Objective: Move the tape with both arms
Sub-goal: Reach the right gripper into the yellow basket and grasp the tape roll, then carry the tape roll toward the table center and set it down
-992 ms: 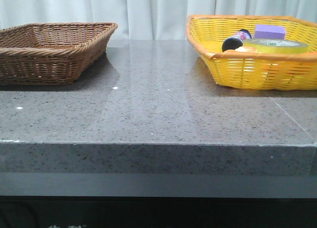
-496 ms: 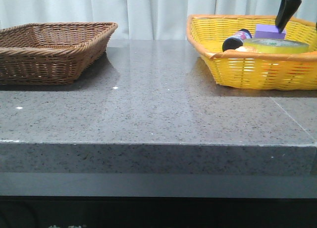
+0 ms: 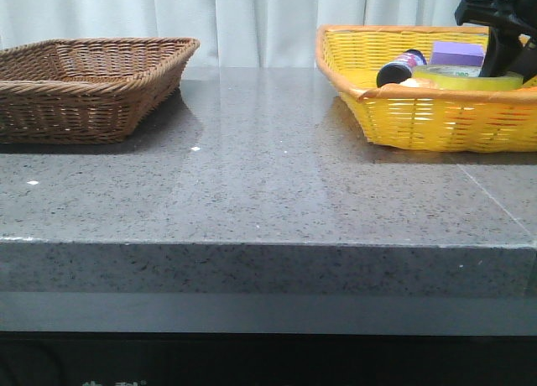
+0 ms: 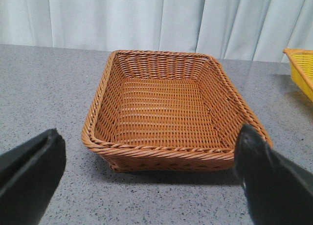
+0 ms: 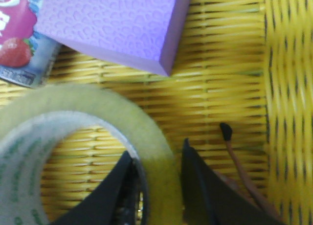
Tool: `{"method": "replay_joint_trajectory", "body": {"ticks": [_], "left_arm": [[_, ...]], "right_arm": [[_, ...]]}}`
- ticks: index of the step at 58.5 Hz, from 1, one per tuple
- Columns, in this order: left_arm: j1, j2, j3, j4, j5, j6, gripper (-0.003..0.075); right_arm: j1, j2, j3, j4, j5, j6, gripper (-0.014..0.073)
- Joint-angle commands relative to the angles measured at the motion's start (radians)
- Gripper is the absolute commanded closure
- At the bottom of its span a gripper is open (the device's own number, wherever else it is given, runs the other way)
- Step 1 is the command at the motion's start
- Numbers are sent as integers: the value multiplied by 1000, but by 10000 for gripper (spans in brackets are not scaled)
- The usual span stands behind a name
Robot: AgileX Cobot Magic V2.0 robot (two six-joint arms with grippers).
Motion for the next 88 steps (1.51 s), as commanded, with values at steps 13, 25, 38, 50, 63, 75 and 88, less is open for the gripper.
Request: {"method": "replay_joint_trajectory", "body": {"ticks": [13, 25, 38, 50, 63, 75, 88], "left_arm": [[0, 9, -35, -6, -80, -11, 29], [0, 9, -35, -6, -80, -11, 29], [0, 9, -35, -6, -80, -11, 29], [0, 9, -35, -6, -80, -11, 29], [0, 9, -35, -6, -80, -11, 29], [0, 9, -35, -6, -80, -11, 29], [0, 9, -35, -6, -80, -11, 29]], "right_arm": [[-6, -104, -42, 2, -53, -20, 550], [-6, -218, -42, 2, -79, -47, 550], [64, -352, -42, 4, -94, -67, 550], [261, -411, -30, 4, -105, -96, 550], [525, -412, 83, 4, -199, -113, 550], [665, -346, 177, 4, -234, -113, 550], [683, -233, 183, -2, -226, -113, 546]]}}
